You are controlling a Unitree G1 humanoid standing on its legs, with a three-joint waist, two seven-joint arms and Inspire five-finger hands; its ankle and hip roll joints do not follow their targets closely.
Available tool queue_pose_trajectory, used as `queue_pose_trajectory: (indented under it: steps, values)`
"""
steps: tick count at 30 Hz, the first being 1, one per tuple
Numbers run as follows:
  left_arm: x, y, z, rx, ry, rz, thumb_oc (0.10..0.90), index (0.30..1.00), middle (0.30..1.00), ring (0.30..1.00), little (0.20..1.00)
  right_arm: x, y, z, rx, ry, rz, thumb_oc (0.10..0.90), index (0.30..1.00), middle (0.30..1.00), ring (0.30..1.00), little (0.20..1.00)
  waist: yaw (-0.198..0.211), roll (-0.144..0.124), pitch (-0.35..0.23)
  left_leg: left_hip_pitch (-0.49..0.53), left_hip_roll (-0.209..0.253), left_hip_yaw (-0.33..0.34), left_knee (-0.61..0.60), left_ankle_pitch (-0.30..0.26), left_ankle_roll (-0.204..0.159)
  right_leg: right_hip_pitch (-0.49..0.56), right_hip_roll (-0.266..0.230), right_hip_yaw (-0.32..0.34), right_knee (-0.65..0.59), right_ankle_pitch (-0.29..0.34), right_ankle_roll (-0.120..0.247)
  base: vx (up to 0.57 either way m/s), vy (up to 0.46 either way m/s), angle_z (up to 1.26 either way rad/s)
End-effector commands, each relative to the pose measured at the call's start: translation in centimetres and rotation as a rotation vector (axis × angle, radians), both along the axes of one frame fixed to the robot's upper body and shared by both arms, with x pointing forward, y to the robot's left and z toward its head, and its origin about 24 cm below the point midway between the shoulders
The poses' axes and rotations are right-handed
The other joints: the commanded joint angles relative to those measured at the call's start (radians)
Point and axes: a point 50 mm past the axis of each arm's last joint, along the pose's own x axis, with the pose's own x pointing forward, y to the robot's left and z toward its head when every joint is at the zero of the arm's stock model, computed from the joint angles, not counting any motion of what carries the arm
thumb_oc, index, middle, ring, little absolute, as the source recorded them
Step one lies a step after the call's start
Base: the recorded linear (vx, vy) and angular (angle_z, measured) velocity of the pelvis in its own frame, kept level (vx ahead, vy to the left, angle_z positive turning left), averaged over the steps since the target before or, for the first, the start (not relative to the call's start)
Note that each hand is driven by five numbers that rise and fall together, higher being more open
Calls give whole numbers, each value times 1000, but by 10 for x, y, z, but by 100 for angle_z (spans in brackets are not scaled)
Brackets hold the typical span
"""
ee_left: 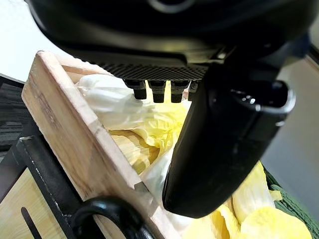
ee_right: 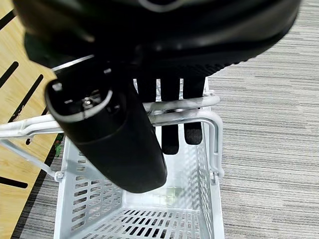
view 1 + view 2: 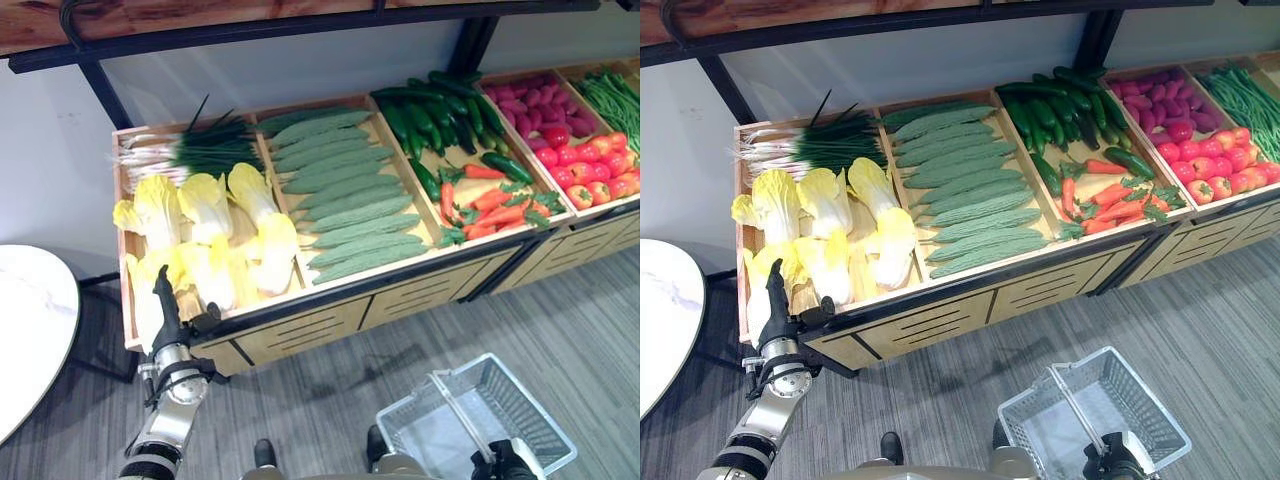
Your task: Get the vegetables into the basket
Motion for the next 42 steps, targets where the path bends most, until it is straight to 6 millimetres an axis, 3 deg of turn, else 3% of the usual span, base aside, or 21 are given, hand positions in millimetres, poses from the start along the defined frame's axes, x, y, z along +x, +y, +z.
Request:
queue_pose_trajectory:
  steps: [1, 7, 8, 15, 22, 24, 25, 26, 27, 28, 30, 31, 32, 33, 39, 42]
  values:
    - [30, 6, 13, 60, 67, -79, 873, 962, 962, 962, 962, 21, -13, 11, -63, -40, 63, 400, 300, 300, 300, 300, -25, -67, 30, 45, 40, 7, 6, -38, -59, 12, -72, -6, 5, -18, 80, -2, 17, -8]
    - [41, 14, 15, 110, 136, -79, 427, 338, 338, 338, 338, 30, -13, 12, -54, -37, 95, 400, 300, 300, 300, 300, -33, -67, 37, 37, 41, 11, 6, -37, -60, -4, -71, 4, 5, -13, 80, -1, 4, -1]
    - [43, 13, 12, 113, 158, -82, 400, 300, 300, 300, 300, 32, -13, 13, -54, -38, 99, 400, 300, 300, 300, 300, -34, -67, 38, 34, 41, 10, 6, -36, -60, -7, -71, 6, 5, -12, 79, 0, 0, 0]
    - [46, 16, 1, 133, 269, -79, 400, 300, 300, 300, 300, 43, -8, 13, -38, -42, 136, 400, 300, 300, 300, 300, -37, -69, 46, 29, 40, 11, 6, -34, -60, -16, -69, 15, 5, -9, 77, 0, 5, -1]
    - [44, 13, -3, 73, 234, -28, 400, 300, 300, 300, 300, 45, -5, 13, -34, -46, 157, 400, 300, 300, 300, 300, -38, -71, 49, 31, 41, 14, 6, -35, -60, -17, -70, 17, 5, -9, 76, -1, 6, 0]
    - [50, 13, 16, 1, 44, 51, 400, 300, 300, 300, 300, 39, -4, 11, -32, -38, 150, 400, 300, 300, 300, 300, -35, -72, 46, 35, 41, 13, 6, -37, -60, -11, -70, 15, 5, -12, 75, 20, -9, -1]
    - [60, 9, 53, -45, -212, 92, 431, 344, 344, 344, 344, 34, -2, 9, -29, -41, 142, 400, 300, 300, 300, 300, -31, -77, 47, 44, 41, 9, 6, -42, -61, 0, -70, 10, 5, -18, 76, 0, 0, 0]
    - [60, 10, 53, -45, -212, 93, 443, 360, 360, 360, 360, 34, -2, 9, -29, -41, 142, 400, 300, 300, 300, 300, -32, -77, 44, 40, 41, 8, 6, -39, -61, -4, -70, 10, 5, -15, 75, 0, 0, 0]
    - [62, 7, 68, -38, -306, 95, 457, 380, 380, 380, 380, 32, -1, 8, -28, -47, 133, 400, 300, 300, 300, 300, -29, -81, 43, 40, 42, 6, 6, -40, -62, 1, -71, 6, 5, -19, 76, 3, -36, -1]
    - [63, 5, 105, -15, -518, 116, 441, 358, 358, 358, 358, 31, 3, 7, -18, -63, 122, 400, 300, 300, 300, 300, -23, -88, 42, 41, 42, 2, 6, -42, -63, 5, -73, 2, 5, -22, 77, 11, -34, 0]
    - [63, 3, 115, -12, -576, 118, 433, 347, 347, 347, 347, 31, 5, 6, -15, -68, 116, 400, 300, 300, 300, 300, -22, -90, 41, 42, 42, 2, 6, -43, -63, 9, -74, -2, 5, -24, 77, 1, -22, 5]
    - [62, 1, 130, -13, -656, 117, 418, 325, 325, 325, 325, 30, 5, 6, -15, -68, 111, 400, 300, 300, 300, 300, -19, -91, 41, 43, 42, 2, 6, -44, -63, 11, -74, -3, 5, -26, 77, 7, -22, 5]
    - [56, -3, 162, 0, -827, 106, 400, 300, 300, 300, 300, 27, 6, 4, -11, -70, 94, 400, 300, 300, 300, 300, -14, -92, 37, 45, 42, -1, 6, -46, -64, 14, -75, -8, 5, -28, 78, 0, 0, 0]
    - [51, -5, 176, 4, -907, 110, 400, 300, 300, 300, 300, 26, 7, 4, -8, -70, 92, 400, 300, 300, 300, 300, -11, -93, 35, 47, 41, -2, 6, -48, -64, 18, -76, -9, 5, -30, 78, 0, 0, 0]
    - [38, -13, 199, 14, -1059, 98, 400, 300, 300, 300, 300, 21, 10, 2, 7, -66, 89, 400, 300, 300, 300, 300, -7, -92, 26, 53, 39, -6, 6, -52, -62, 28, -79, -18, 5, -33, 79, 5, -2, 2]
    - [35, -18, 194, 30, -1026, 54, 400, 300, 300, 300, 300, 20, 12, 1, 13, -76, 77, 400, 300, 300, 300, 300, -3, -93, 24, 52, 36, -10, 6, -52, -61, 32, -80, -20, 5, -32, 78, -1, -7, 3]
